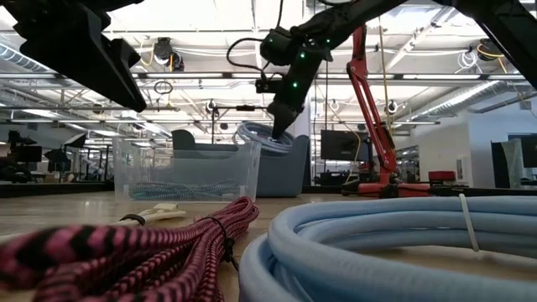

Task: Pick & Place USB Port
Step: Put the right blue USB cable into the dark blue bin

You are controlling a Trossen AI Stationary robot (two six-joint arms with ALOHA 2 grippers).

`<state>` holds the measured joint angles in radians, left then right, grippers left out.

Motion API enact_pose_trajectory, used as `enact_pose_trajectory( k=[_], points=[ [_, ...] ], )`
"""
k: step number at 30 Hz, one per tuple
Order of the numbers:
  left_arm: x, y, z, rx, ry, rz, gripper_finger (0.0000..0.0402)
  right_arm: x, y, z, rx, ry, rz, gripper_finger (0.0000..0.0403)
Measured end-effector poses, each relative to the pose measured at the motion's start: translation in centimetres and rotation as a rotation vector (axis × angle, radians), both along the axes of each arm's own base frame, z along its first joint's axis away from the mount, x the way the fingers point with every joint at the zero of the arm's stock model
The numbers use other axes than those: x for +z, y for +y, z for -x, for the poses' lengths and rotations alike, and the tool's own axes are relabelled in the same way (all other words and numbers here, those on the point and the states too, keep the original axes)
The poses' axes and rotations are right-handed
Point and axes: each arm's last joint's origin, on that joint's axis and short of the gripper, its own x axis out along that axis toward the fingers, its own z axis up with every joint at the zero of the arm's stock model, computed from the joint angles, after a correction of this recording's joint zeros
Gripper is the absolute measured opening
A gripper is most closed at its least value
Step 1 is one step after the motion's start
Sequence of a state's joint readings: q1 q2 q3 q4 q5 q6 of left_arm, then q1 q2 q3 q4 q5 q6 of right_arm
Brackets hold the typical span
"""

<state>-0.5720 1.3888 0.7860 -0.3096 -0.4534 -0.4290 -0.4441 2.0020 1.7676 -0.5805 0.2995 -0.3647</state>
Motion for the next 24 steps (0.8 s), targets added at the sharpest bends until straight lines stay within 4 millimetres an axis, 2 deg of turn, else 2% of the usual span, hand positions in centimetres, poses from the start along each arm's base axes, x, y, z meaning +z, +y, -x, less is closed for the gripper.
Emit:
enact_pose_trajectory(
  k=[3, 14, 17, 24],
  points=[
    [0.0, 0.0, 0.0, 0.0, 0.0, 0.0, 0.0133, -0.3, 0.0, 0.2, 0.005, -0.006, -0.008, 0.0047],
    [0.0, 0.0, 0.0, -0.003, 0.0, -0.004, 0.0133, -3.9, 0.0, 0.9, 0.009, 0.022, -0.053, 0.0047],
    [0.0, 0.0, 0.0, -0.003, 0.0, -0.004, 0.0133, -4.1, 0.0, 1.0, 0.005, 0.025, -0.056, 0.005],
    [0.0, 0.0, 0.0, -0.007, 0.001, -0.008, 0.0133, -4.0, 0.9, 0.6, 0.053, 0.045, -0.038, 0.0097]
  ],
)
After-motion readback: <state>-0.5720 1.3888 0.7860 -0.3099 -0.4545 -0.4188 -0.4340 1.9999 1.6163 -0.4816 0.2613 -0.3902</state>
